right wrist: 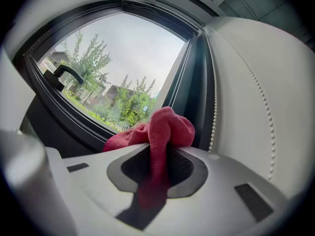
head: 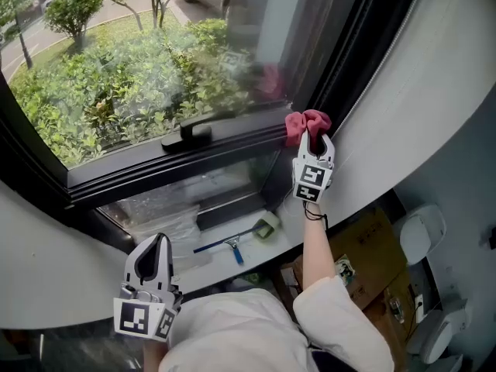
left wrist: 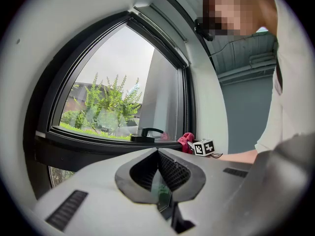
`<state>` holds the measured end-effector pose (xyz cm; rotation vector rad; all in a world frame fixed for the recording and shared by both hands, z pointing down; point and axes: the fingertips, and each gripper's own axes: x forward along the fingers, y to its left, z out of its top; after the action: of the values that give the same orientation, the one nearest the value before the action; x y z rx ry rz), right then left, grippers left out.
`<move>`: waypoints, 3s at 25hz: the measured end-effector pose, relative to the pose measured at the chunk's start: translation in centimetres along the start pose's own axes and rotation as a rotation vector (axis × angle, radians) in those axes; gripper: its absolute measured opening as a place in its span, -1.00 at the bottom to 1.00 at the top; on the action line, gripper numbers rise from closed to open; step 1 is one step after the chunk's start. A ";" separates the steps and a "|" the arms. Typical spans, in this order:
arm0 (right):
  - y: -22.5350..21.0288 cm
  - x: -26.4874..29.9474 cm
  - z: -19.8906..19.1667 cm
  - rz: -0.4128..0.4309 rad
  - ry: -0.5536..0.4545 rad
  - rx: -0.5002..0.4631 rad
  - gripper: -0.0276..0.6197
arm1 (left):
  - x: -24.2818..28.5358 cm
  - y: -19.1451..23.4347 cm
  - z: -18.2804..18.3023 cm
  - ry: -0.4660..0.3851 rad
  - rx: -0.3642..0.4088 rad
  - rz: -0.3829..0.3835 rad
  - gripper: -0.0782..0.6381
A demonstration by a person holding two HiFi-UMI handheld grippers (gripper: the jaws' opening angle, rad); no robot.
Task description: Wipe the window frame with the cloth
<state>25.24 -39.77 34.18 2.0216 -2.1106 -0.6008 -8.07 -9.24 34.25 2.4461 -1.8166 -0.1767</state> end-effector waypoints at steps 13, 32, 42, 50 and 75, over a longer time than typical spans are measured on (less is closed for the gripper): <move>1.7 -0.4 6.4 0.108 -0.118 0.052 -0.64 | 0.2 -0.2 0.0 0.004 0.010 0.000 -0.76; 6.5 4.6 4.6 0.212 0.088 -0.007 -0.64 | 1.6 0.7 -0.2 0.022 0.009 -0.006 -0.76; 6.7 4.3 4.5 0.182 0.105 0.009 -0.65 | 2.1 0.4 -0.3 0.027 0.017 -0.037 -0.76; 7.9 3.7 5.0 0.197 0.100 -0.001 -0.66 | 2.2 0.4 -0.5 0.027 0.015 -0.043 -0.76; 12.1 1.9 7.0 0.250 0.077 -0.020 -0.66 | 2.0 -0.6 -0.4 0.010 0.016 -0.048 -0.76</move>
<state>11.31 -40.35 32.21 1.7037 -2.2525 -0.4932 -6.85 -10.96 34.49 2.4987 -1.7627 -0.1529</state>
